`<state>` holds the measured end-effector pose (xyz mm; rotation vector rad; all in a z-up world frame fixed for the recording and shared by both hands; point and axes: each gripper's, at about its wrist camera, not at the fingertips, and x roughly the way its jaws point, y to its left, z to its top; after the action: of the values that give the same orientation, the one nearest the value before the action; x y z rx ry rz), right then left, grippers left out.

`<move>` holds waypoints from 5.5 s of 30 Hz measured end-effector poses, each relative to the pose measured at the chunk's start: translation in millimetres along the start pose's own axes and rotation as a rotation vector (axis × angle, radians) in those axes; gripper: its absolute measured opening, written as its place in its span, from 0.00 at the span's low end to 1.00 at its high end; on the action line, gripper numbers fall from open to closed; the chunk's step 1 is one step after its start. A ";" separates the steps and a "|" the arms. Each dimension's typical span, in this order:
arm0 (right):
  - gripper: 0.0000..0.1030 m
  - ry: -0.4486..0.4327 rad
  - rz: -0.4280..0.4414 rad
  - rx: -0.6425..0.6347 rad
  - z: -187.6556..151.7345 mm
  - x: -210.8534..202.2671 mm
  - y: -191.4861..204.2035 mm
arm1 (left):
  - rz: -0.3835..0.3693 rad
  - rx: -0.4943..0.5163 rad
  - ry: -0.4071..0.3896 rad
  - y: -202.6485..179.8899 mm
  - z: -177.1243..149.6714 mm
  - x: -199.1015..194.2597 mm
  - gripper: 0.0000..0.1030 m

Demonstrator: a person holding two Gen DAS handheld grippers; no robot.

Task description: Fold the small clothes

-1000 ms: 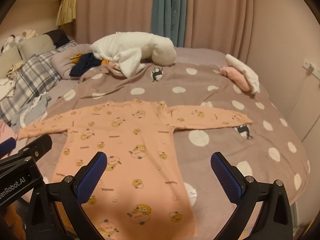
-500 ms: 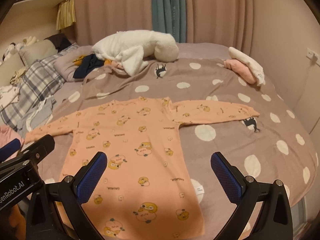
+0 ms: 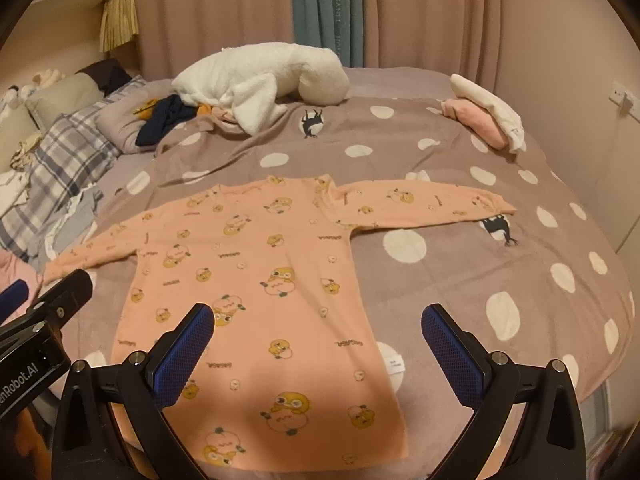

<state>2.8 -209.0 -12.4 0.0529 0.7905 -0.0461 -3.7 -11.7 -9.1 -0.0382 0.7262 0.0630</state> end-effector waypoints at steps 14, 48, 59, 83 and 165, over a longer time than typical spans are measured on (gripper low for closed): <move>1.00 0.011 0.004 0.018 -0.9 2.4 -4.5 | 0.041 -0.009 -0.005 5.1 -1.0 2.0 0.97; 1.00 -0.079 -0.069 -0.024 5.0 14.3 -25.2 | 0.061 0.004 0.025 -6.6 1.0 23.6 0.99; 1.00 -0.051 0.068 0.061 1.7 12.6 -40.7 | 0.041 -0.004 0.028 -5.0 -2.0 19.7 0.99; 0.83 0.036 0.522 0.913 40.5 217.7 -351.3 | 0.101 0.030 0.130 -42.2 -3.5 113.4 0.99; 0.76 0.368 0.871 0.319 104.2 213.7 74.2 | 0.138 -0.299 0.136 134.5 -27.2 72.6 0.99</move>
<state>231.3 -146.3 -89.0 0.7189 1.0638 0.6808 22.9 124.1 -79.5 -0.2801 0.8499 0.3025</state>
